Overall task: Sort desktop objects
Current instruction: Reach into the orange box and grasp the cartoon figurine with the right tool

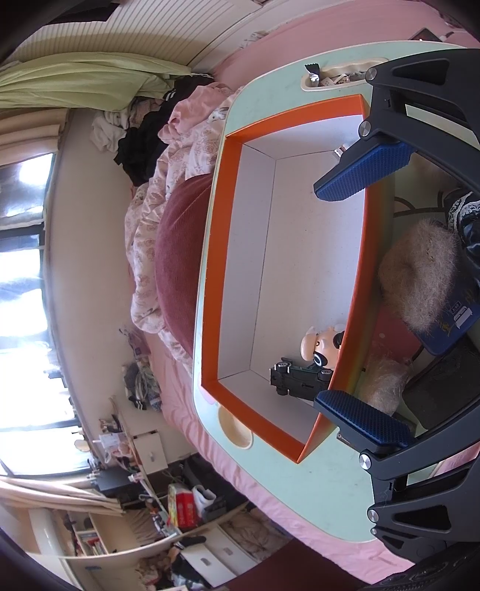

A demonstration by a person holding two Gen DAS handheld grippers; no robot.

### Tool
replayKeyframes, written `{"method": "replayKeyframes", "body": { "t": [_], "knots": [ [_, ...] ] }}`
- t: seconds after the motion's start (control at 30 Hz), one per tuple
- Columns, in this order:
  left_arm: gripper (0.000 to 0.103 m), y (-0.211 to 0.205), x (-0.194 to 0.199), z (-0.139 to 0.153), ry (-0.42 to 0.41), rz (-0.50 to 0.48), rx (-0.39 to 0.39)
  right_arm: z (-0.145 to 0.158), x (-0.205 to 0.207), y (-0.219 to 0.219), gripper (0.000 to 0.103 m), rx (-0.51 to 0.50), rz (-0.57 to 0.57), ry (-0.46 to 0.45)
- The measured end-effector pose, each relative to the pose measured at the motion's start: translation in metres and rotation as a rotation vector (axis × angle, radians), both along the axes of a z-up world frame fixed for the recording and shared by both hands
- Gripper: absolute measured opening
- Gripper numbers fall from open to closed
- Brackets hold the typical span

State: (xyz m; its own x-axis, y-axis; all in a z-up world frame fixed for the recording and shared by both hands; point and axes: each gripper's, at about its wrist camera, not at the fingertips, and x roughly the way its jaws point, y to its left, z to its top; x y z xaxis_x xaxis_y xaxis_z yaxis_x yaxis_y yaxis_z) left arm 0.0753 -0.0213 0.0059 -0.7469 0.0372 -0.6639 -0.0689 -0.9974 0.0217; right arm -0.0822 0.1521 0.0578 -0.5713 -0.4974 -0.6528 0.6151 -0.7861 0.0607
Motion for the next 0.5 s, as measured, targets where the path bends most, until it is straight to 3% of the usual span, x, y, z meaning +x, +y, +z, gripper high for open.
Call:
{"method": "replayKeyframes", "body": {
  "t": [0.23,0.3,0.4,0.5],
  "knots": [
    [0.103,0.001,0.001,0.000,0.000,0.001,0.000,-0.002,0.005,-0.013,0.100,0.057,0.025,0.010],
    [0.103,0.000,0.000,0.000,0.000,0.000,0.001,0.003,0.004,-0.013,0.092,0.048,0.054,-0.022],
    [0.103,0.000,0.000,0.000,0.001,0.000,0.001,0.024,0.001,-0.010,0.091,-0.015,0.116,-0.083],
    [0.103,-0.001,0.000,0.001,0.001,0.001,0.001,0.045,-0.020,-0.008,0.091,-0.116,0.148,-0.221]
  ]
}}
